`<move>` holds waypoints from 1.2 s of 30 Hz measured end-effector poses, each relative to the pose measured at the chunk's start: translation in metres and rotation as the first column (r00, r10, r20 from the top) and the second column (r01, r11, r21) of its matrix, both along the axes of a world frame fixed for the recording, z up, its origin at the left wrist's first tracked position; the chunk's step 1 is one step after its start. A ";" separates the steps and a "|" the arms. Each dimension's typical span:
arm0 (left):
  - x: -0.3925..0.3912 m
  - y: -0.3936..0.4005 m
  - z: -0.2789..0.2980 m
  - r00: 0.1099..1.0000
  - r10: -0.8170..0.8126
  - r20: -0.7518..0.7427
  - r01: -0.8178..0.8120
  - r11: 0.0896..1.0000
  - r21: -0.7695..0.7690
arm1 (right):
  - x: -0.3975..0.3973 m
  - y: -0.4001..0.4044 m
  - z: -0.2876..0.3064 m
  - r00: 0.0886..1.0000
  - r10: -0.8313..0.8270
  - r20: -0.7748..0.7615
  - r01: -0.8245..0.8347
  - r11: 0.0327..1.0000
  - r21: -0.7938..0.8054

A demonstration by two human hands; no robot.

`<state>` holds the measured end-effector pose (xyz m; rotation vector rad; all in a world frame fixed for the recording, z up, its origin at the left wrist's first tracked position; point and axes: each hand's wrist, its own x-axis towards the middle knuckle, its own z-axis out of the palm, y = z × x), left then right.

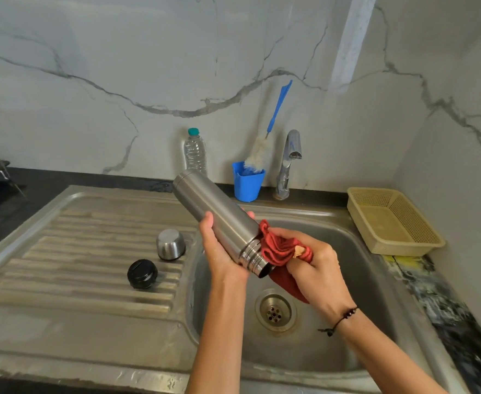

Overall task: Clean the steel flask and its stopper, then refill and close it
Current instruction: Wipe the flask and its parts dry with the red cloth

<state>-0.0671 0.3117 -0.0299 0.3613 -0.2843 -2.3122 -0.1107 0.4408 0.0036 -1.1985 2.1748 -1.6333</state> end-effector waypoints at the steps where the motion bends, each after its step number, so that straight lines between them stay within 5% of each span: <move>1: -0.002 -0.001 -0.002 1.000 0.001 -0.016 -0.001 1.000 0.000 | -0.001 0.000 0.000 0.999 0.006 0.034 -0.006 1.000 -0.002; 7: 0.003 -0.003 -0.004 0.992 -0.008 0.124 0.011 1.000 -0.023 | -0.014 0.003 0.000 0.988 0.083 0.130 -0.087 0.996 0.027; 11: 0.011 -0.010 0.001 0.981 -0.005 0.194 0.016 0.998 -0.055 | -0.013 0.010 0.003 0.978 0.016 -0.208 -0.026 0.999 -0.045; 15: 0.007 -0.012 -0.005 0.967 -0.025 0.254 0.043 0.997 -0.064 | -0.006 0.011 -0.005 0.807 0.068 -0.587 -0.059 0.998 0.035; 17: 0.003 -0.011 -0.008 0.969 -0.055 0.241 0.057 0.998 0.001 | -0.001 0.008 -0.012 0.774 0.066 -0.630 -0.038 0.998 0.057; 25: 0.000 0.001 0.000 0.992 0.022 0.126 -0.027 0.999 0.037 | -0.003 0.005 -0.001 0.993 0.022 -0.112 -0.017 0.999 0.046; 31: -0.004 0.009 0.002 0.990 0.070 0.120 -0.071 0.997 -0.001 | -0.007 0.006 -0.001 0.938 0.045 0.342 -0.025 0.998 -0.062; 36: -0.002 0.010 -0.002 0.990 0.091 0.110 -0.092 0.996 -0.003 | -0.005 0.003 -0.005 0.891 0.068 0.450 -0.035 0.996 -0.081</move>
